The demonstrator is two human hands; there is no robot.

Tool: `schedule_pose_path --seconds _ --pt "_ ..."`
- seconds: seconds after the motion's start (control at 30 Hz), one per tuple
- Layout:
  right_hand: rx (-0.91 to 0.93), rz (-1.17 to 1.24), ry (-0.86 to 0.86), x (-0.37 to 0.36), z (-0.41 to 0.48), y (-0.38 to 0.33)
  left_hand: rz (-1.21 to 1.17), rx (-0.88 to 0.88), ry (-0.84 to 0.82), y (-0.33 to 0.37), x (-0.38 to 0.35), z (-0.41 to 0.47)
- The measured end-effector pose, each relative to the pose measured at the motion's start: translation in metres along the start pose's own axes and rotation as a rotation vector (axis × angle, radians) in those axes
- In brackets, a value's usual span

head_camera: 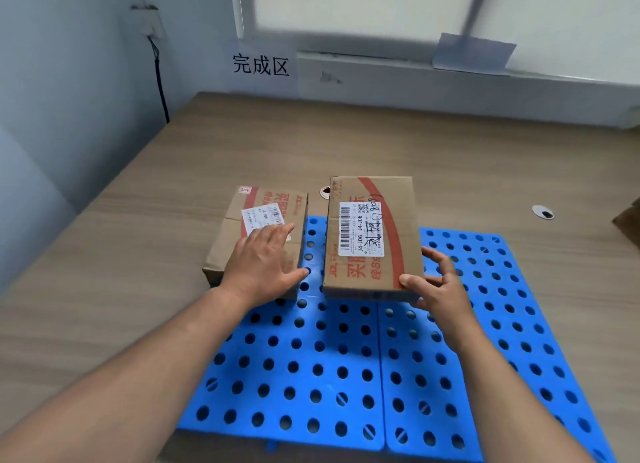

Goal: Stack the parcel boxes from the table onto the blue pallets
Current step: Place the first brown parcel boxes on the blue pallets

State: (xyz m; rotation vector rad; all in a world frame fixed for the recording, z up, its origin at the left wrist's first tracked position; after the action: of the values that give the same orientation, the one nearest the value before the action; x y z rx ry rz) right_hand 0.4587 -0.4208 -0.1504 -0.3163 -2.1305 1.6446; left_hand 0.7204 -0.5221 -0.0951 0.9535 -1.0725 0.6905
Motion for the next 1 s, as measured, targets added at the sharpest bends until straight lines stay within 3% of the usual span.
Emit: schedule_pose_path --seconds 0.23,1.0 --pt "-0.078 0.02 -0.011 -0.035 0.009 0.012 0.068 -0.045 -0.136 -0.015 -0.023 0.008" --pt "-0.128 -0.27 -0.061 -0.045 0.023 0.009 0.22 -0.141 -0.253 -0.006 -0.029 0.016"
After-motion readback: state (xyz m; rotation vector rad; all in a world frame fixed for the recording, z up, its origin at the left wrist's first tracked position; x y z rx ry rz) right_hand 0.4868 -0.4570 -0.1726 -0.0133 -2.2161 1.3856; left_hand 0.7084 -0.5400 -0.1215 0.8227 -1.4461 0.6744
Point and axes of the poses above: each hand's wrist, its own z-axis towards the middle knuckle, its own x-axis out of the back of the hand, y = z × x, the point moved 10 cm from there along z, towards the middle knuckle, and after that the axes turned 3 degrees about y, right-handed, at the moved point
